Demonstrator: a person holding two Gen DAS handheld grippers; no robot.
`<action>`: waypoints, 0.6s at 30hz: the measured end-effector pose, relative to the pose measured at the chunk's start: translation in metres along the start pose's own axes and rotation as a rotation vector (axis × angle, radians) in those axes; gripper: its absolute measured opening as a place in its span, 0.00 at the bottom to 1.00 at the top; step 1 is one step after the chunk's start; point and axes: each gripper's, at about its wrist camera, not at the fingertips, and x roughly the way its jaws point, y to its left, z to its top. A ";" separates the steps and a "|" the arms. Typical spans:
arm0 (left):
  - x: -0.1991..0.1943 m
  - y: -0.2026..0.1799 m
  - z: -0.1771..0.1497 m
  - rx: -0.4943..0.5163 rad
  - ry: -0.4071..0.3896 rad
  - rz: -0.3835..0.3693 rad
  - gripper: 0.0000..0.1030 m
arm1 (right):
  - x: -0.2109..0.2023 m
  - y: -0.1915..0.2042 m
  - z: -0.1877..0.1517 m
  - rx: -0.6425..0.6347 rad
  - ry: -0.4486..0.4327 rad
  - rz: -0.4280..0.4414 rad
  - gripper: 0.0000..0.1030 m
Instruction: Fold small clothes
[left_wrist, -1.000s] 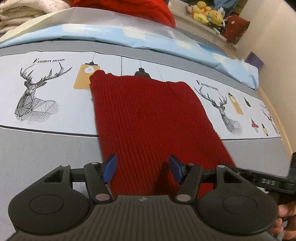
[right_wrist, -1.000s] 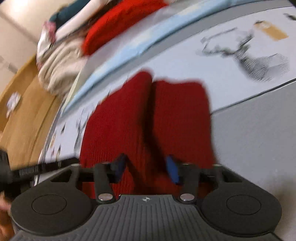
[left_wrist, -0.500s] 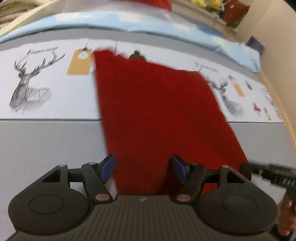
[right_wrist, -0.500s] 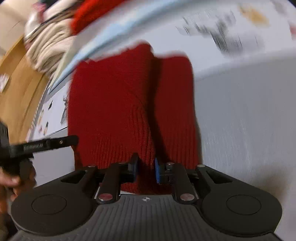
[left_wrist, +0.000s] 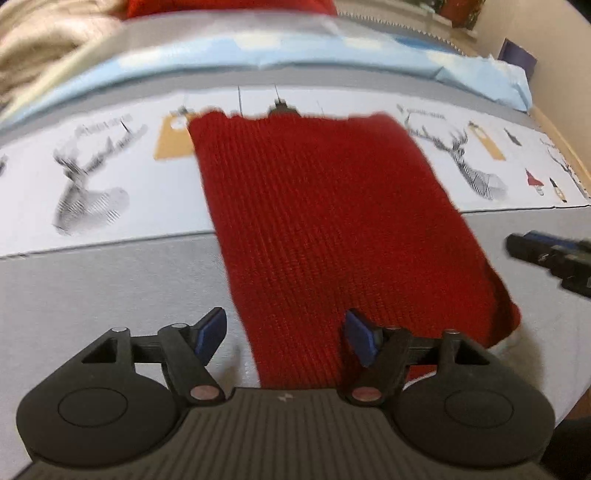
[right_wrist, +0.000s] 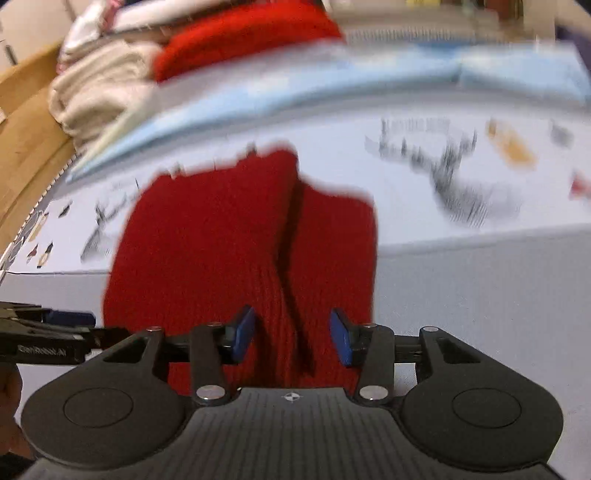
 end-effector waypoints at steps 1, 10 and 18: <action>-0.011 -0.002 0.000 0.002 -0.021 0.017 0.80 | -0.015 0.003 0.002 -0.016 -0.030 -0.015 0.47; -0.124 -0.019 -0.063 -0.045 -0.214 0.085 0.91 | -0.135 0.012 -0.038 0.020 -0.220 -0.087 0.83; -0.171 -0.044 -0.140 -0.081 -0.290 0.104 0.91 | -0.170 0.037 -0.100 -0.046 -0.234 -0.136 0.91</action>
